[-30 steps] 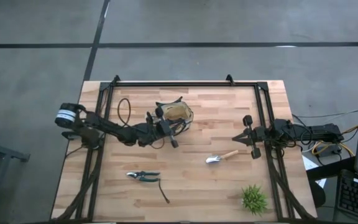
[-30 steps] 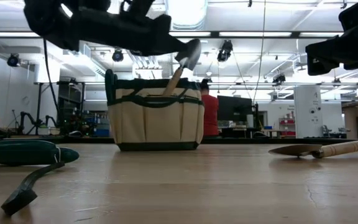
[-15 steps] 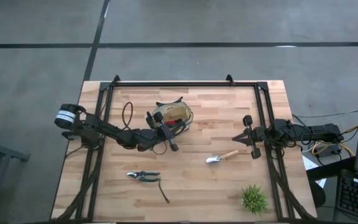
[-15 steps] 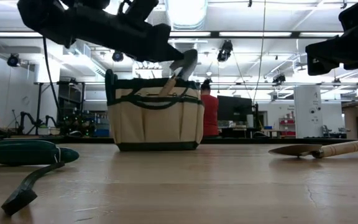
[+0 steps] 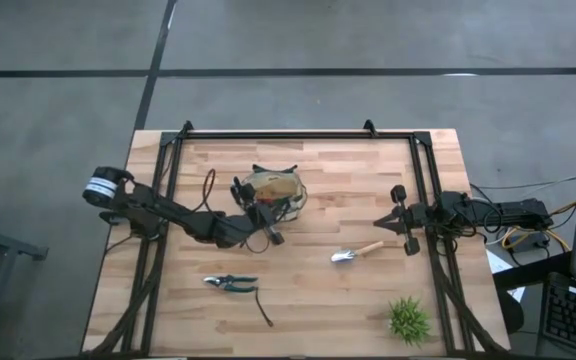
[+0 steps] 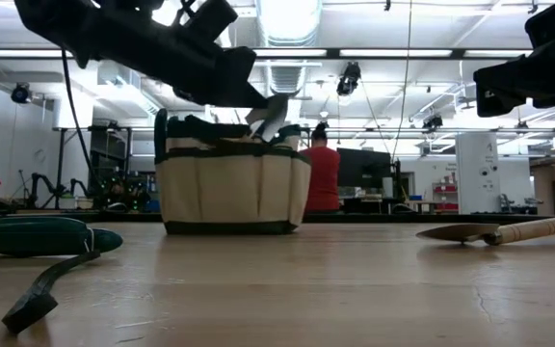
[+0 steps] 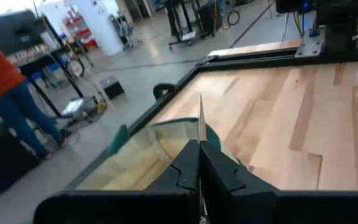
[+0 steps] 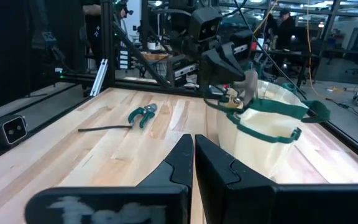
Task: Pick & Place Garden tools in Gardening bag
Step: Put the left trowel into the gardening bag, then put the trowel into the gardening bag
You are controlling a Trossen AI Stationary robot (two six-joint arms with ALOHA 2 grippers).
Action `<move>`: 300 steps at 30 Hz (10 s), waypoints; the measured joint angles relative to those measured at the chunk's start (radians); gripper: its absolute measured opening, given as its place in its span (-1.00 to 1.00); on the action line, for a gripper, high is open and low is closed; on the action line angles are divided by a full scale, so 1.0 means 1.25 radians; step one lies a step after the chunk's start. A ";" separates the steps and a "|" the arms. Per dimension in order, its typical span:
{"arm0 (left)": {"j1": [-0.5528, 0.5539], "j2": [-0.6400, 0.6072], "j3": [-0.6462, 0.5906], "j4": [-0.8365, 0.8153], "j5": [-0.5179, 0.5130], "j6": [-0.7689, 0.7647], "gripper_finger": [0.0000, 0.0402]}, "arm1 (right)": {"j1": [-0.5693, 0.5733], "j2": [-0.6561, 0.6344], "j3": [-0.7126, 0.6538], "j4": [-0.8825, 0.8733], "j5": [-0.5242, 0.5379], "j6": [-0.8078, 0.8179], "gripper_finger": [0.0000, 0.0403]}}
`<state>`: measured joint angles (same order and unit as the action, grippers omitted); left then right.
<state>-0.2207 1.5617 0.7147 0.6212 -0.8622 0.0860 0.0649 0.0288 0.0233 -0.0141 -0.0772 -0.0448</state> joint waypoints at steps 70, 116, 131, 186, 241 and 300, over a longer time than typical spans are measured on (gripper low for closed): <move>0.029 -0.112 0.144 -0.484 0.157 -0.114 -0.98 | 0.000 0.000 0.000 0.000 0.000 0.000 -0.96; -0.113 -0.114 -0.053 -0.217 -0.228 -0.247 -0.65 | 0.000 0.000 0.000 0.000 0.000 0.000 -0.96; -0.125 -0.189 0.001 -0.217 -0.222 -0.166 -0.17 | 0.000 0.000 0.000 0.000 0.000 0.000 -0.96; -0.146 -0.929 -0.381 -0.379 0.278 -0.089 -0.94 | 0.000 0.000 0.000 0.000 0.000 0.000 -0.96; -0.146 -1.246 -0.565 -0.426 0.333 -0.112 -0.94 | 0.000 0.000 0.000 0.000 0.000 0.000 -0.96; -0.146 -1.246 -0.563 -0.426 0.333 -0.111 -0.94 | 0.000 0.168 -0.001 0.145 0.014 0.381 -0.96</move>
<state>-0.4030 0.0044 0.0105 0.0887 -0.4458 -0.0528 0.0650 0.2391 0.0223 0.1670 -0.0601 0.4310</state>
